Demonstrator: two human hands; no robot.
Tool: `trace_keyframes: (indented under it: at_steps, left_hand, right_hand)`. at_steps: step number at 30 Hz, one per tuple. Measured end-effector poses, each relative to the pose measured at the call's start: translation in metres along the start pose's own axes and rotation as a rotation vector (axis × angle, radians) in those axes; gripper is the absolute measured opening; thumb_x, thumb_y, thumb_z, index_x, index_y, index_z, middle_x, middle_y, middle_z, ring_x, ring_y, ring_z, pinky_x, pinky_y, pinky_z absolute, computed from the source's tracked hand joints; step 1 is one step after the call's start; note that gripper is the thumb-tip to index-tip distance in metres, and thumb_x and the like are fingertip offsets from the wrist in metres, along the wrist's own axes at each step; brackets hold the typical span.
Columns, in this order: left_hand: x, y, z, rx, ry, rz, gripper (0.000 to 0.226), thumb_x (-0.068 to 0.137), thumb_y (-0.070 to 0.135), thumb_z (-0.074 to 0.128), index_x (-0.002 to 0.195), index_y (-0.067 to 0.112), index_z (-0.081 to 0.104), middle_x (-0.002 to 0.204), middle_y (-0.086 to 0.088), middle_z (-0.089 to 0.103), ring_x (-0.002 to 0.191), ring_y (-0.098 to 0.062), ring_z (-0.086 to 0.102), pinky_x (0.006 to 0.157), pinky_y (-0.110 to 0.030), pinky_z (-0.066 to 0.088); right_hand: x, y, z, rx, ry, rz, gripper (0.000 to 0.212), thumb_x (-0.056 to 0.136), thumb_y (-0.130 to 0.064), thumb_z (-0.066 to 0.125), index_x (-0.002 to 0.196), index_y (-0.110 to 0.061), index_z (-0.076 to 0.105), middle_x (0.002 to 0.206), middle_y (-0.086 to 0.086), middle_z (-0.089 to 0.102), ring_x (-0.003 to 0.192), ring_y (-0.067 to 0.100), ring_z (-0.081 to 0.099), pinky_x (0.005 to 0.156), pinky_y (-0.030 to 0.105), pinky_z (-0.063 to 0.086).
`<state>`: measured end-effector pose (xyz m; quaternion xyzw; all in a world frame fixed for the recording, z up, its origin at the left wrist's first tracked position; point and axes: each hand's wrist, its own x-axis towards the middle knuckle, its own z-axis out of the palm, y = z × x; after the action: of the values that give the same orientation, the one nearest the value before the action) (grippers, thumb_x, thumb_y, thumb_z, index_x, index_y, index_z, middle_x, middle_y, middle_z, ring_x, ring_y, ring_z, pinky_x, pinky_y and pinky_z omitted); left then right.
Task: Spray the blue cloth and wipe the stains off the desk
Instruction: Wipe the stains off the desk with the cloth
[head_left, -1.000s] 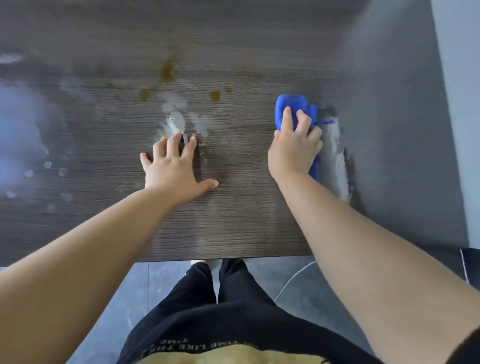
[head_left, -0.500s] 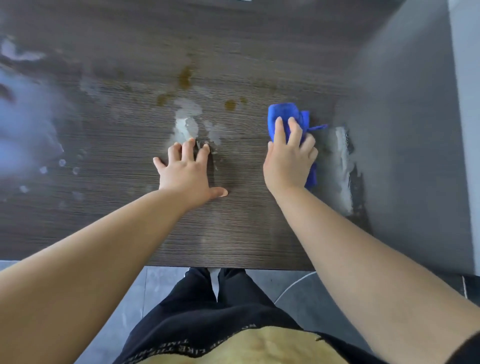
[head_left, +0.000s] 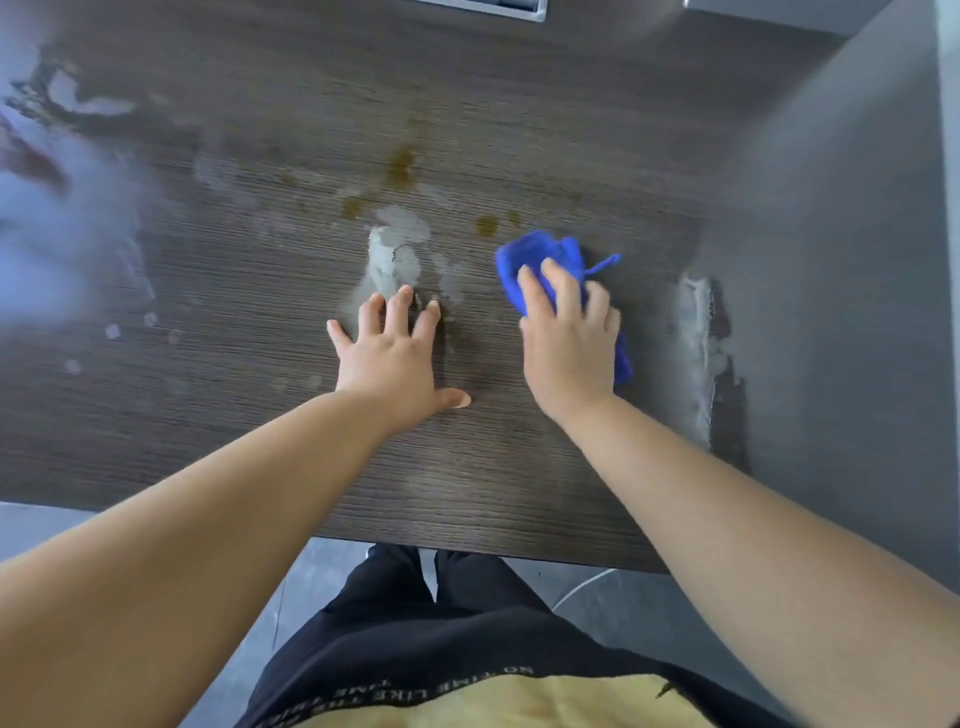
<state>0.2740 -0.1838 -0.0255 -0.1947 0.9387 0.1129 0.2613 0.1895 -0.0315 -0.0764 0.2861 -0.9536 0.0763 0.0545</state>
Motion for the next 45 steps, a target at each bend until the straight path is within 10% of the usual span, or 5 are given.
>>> trace_keyframes:
  at_steps: [11,17,23,29,45]
  left_hand:
    - [0.000,-0.001,0.001,0.014,-0.018,0.004,0.103,0.071,0.072,0.055,0.148,0.026,0.004,0.156,-0.003,-0.004,0.142,-0.032,-0.004,0.110,-0.065,0.008]
    - [0.000,-0.002,0.002,0.017,-0.008,0.008,0.104,0.070,0.072,0.056,0.148,0.025,0.004,0.156,-0.003,-0.004,0.142,-0.032,-0.003,0.110,-0.065,0.009]
    - [-0.001,-0.002,0.001,0.008,-0.008,0.015,0.102,0.071,0.071,0.056,0.148,0.026,0.005,0.156,-0.004,-0.002,0.142,-0.031,-0.003,0.110,-0.064,0.009]
    - [0.000,-0.003,0.003,0.007,0.012,0.014,0.103,0.069,0.071,0.057,0.147,0.026,0.007,0.156,-0.003,0.000,0.142,-0.031,-0.001,0.110,-0.064,0.010]
    - [0.003,-0.015,-0.022,-0.016,-0.008,0.074,0.081,0.076,0.066,0.055,0.143,0.029,0.026,0.144,-0.003,0.023,0.131,-0.028,0.021,0.098,-0.051,0.040]
  right_hand:
    - [0.040,0.013,0.000,0.022,-0.020,0.351,0.048,0.090,-0.022,0.051,0.138,-0.018,0.044,0.145,0.006,0.040,0.111,0.041,0.044,0.089,0.047,0.034]
    - [-0.021,0.038,-0.002,-0.011,0.009,-0.283,0.042,0.085,-0.022,0.052,0.127,-0.022,0.055,0.131,0.001,0.054,0.099,0.032,0.044,0.075,0.045,0.046]
    - [0.011,0.033,-0.009,0.064,0.003,0.347,0.041,0.088,-0.020,0.052,0.129,-0.017,0.055,0.133,0.006,0.051,0.103,0.041,0.048,0.084,0.046,0.037]
    - [-0.036,0.033,-0.008,0.074,0.021,-0.297,0.033,0.084,-0.033,0.049,0.115,-0.025,0.057,0.119,-0.005,0.050,0.096,0.028,0.042,0.073,0.042,0.046]
    - [0.005,0.035,-0.030,0.148,-0.118,-0.076,0.039,0.087,-0.030,0.053,0.116,-0.008,0.064,0.118,0.015,0.059,0.087,0.042,0.054,0.072,0.044,0.053]
